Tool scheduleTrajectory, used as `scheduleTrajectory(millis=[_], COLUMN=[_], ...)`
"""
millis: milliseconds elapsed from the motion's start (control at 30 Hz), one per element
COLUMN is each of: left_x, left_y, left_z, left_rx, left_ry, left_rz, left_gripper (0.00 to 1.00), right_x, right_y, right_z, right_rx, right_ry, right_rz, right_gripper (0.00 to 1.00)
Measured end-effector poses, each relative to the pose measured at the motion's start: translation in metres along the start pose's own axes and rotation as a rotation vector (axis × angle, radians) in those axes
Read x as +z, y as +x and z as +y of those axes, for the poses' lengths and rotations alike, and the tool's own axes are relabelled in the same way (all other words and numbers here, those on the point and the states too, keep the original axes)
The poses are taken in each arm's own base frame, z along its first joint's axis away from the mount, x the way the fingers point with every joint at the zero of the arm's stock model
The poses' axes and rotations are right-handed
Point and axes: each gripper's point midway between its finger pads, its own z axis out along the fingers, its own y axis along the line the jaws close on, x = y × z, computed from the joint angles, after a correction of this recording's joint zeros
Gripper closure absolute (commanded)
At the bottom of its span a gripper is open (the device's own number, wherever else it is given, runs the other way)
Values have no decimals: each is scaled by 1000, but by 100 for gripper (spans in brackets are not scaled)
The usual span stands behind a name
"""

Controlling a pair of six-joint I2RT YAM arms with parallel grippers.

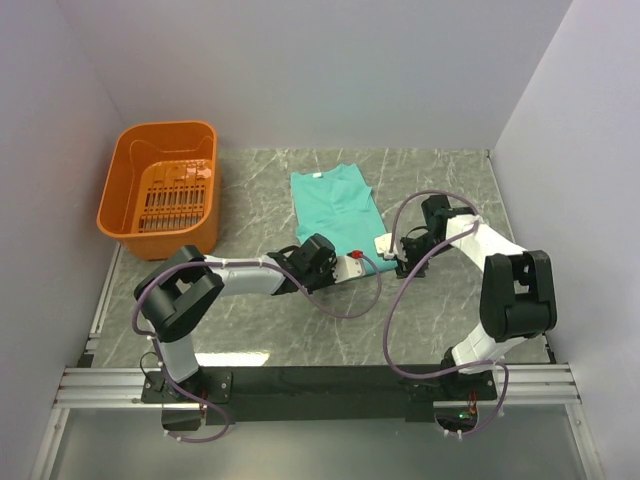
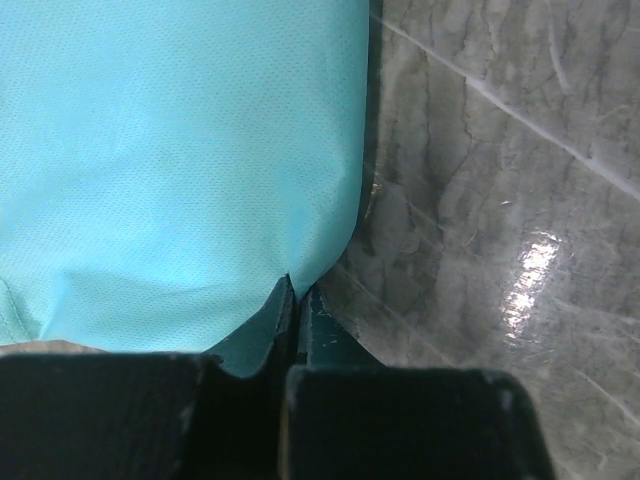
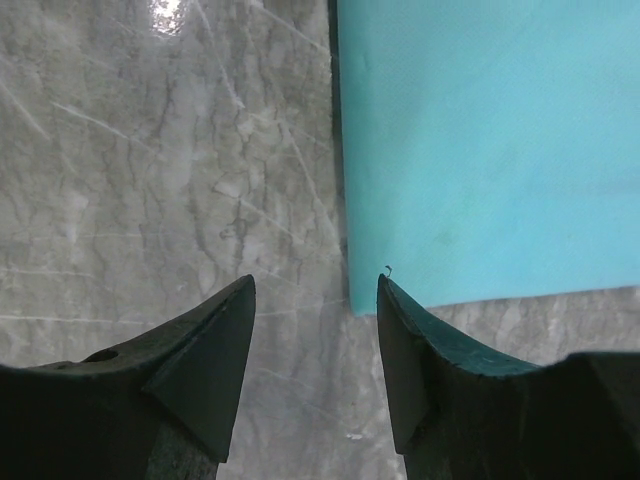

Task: Fold and stack the t-shirts
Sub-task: Fold the tshirt

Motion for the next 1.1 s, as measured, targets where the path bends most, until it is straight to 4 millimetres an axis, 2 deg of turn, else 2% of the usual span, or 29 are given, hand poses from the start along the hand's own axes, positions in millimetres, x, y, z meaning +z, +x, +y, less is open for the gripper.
scheduleTrajectory(millis=[300, 767, 1033, 1100], left_x=[-2, -8, -9, -10], left_y=[-3, -3, -2, -1], left_z=[-9, -21, -21, -22], left_rx=[-9, -16, -30, -31], left_ry=[61, 128, 148, 152], left_rz=[-11, -19, -23, -23], left_gripper=[99, 99, 99, 99], right_x=[16, 31, 35, 37], right_y=[-6, 17, 18, 18], right_z=[-10, -12, -12, -14], right_rx=[-63, -14, -22, -27], right_ry=[7, -29, -39, -37], right_rz=[54, 161, 221, 236], right_gripper=[41, 41, 41, 44])
